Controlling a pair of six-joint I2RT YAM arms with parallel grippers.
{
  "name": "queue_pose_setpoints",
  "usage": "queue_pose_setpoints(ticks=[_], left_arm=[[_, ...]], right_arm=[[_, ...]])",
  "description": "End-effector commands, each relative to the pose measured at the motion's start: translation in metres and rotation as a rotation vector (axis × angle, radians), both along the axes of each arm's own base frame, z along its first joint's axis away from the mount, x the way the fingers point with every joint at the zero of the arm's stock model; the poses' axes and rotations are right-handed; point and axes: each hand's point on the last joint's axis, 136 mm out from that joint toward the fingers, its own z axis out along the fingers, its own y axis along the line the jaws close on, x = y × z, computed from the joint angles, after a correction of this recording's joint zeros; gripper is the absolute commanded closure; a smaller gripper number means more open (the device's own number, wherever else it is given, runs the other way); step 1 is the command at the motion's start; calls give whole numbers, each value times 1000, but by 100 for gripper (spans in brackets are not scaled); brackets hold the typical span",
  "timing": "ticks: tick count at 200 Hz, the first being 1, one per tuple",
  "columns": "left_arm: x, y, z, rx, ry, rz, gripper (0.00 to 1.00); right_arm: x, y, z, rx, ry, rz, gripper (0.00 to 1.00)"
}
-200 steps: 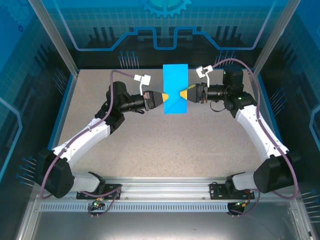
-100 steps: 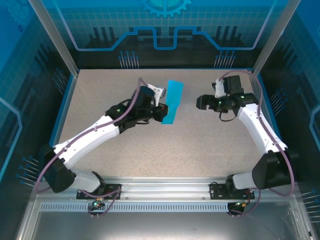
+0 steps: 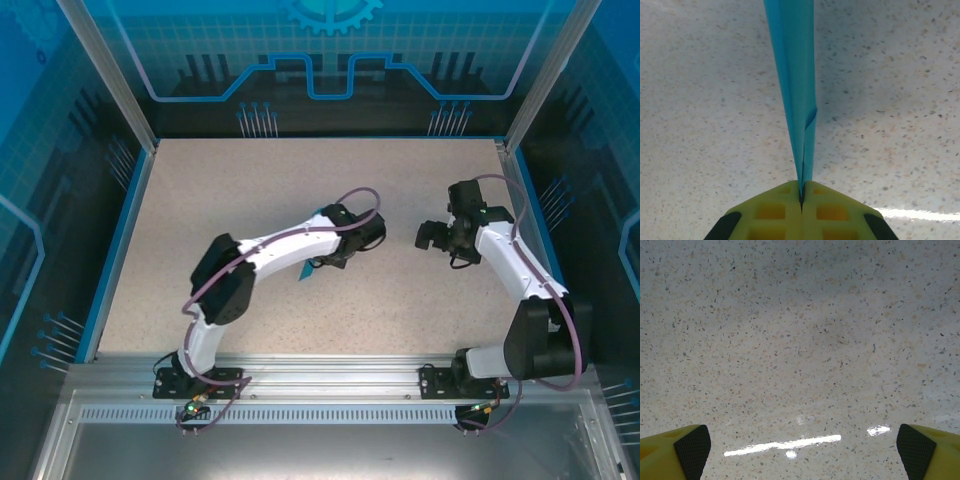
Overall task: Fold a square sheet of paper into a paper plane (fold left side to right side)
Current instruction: Turn over the paper at the center of the table.
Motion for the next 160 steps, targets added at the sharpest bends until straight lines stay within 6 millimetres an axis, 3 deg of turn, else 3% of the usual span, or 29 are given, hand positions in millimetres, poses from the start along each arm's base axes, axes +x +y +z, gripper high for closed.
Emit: queue_pose_setpoints(ticks=[1,18,30,49,77,94,116,160], left_arm=[[-10,-13,-18,-20,101,32,91],[-10,-37,-28,-114,150,19,85],[-7,-54,-27,-184,174,-1,69],[-1,-78,-14,-322,195,-33,39],[13,-98,21,-602,201,-51,27],[27,-86,44,-719,151,-38,22],[38,-52,62,-818,81,0,16],[37,16,58,-982,1,100,11]], right_arm=[[-7,-8,-1,-6,6,-29,1],[-10,-7,-3,6,11,-23,0],[-11,-6,-4,15,14,-14,0],[-10,3,-6,61,13,21,1],[4,42,0,261,-43,138,1],[14,74,8,399,-80,222,4],[25,118,14,504,-92,329,11],[47,195,8,593,-51,445,24]])
